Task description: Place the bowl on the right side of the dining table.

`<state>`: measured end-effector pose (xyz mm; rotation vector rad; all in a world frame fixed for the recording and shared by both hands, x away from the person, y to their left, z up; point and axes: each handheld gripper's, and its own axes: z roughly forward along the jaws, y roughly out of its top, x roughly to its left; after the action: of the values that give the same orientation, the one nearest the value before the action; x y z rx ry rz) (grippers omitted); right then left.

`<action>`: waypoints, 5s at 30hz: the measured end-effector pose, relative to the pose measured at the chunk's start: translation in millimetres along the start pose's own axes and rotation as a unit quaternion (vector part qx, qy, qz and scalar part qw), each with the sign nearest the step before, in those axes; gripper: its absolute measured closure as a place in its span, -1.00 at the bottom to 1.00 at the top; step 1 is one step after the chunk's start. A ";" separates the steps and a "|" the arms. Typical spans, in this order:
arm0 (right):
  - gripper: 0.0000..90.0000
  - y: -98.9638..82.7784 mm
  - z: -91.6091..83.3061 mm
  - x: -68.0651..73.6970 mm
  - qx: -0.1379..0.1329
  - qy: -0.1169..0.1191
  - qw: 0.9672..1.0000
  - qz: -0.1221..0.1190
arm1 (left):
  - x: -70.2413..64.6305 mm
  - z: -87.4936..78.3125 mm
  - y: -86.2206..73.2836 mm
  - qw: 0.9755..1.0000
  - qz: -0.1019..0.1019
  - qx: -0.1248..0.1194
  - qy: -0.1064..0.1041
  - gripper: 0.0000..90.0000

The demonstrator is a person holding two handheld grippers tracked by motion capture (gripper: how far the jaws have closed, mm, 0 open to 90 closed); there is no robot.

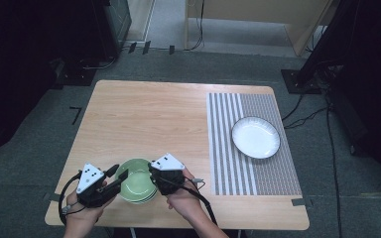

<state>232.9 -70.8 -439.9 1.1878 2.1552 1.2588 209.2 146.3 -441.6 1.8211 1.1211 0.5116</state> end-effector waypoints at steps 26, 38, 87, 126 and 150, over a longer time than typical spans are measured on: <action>0.23 10.6 -7.1 7.8 -0.017 0.049 0.998 -0.042 | -17.1 -1.3 3.1 0.995 0.070 -0.019 0.070 0.90; 0.16 8.7 17.3 -7.5 0.052 0.052 0.997 -0.035 | -26.2 -7.2 4.0 0.989 0.112 -0.054 0.084 0.90; 0.91 8.5 3.5 -4.4 0.012 0.038 0.996 -0.081 | -20.4 -12.2 6.2 0.996 0.068 -0.055 0.004 0.08; 0.90 10.9 -7.6 11.0 0.000 0.001 0.997 -0.073 | -19.2 -10.1 3.4 0.995 0.031 -0.073 0.054 0.76; 0.90 18.6 -24.2 -2.0 -0.042 -0.008 0.998 -0.037 | 14.1 -38.0 -5.2 0.983 -0.042 -0.179 -0.008 -1.00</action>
<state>226.9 -80.6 -411.5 1.0703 2.0927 1.2895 186.5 177.6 -428.6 1.4579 1.0156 0.6046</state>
